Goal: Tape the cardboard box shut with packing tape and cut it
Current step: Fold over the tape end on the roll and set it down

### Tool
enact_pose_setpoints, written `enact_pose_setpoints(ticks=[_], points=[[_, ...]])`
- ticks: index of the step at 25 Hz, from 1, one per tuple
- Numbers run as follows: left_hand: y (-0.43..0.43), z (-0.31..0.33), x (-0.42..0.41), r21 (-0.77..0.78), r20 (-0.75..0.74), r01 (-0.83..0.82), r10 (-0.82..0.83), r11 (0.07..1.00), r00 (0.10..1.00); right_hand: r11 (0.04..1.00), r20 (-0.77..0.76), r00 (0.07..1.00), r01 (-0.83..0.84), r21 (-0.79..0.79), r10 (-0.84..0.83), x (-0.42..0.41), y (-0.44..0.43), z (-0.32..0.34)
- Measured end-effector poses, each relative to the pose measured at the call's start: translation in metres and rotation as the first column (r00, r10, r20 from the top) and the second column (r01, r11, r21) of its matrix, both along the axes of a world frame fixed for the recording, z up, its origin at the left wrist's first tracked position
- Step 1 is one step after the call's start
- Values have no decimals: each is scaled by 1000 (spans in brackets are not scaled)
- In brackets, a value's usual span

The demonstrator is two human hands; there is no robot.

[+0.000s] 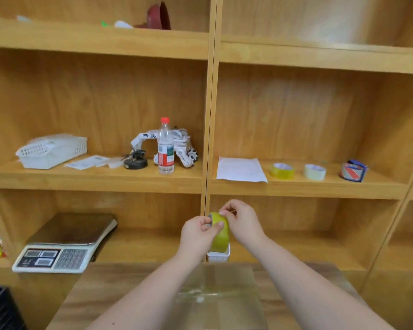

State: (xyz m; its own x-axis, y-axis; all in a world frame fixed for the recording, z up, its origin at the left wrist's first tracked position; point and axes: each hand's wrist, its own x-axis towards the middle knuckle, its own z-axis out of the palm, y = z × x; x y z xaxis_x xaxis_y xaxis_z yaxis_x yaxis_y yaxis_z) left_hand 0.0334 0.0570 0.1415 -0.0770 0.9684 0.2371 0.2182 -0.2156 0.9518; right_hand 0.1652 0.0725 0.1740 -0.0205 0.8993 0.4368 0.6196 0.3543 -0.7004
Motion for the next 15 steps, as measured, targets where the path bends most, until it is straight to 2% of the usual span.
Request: enact_pose_setpoints(ticks=[3,6,10,12,15], points=[[5,6,1,-22,-51,-10,9,1000,999,1000,120,993,-6,4,5,1,0,11],[7,14,3,-111,-48,9,-14,994,999,1000,154,988,-7,-13,8,3,0,23],[12,35,3,-325,198,127,-64,937,978,998,93,995,-31,50,27,2,-6,47],[12,49,2,-285,199,117,-60,951,978,998,0,998,-55,42,55,3,-10,62],[2,79,2,-82,55,43,-38,996,998,995,-67,994,-78,57,82,10,-13,93]])
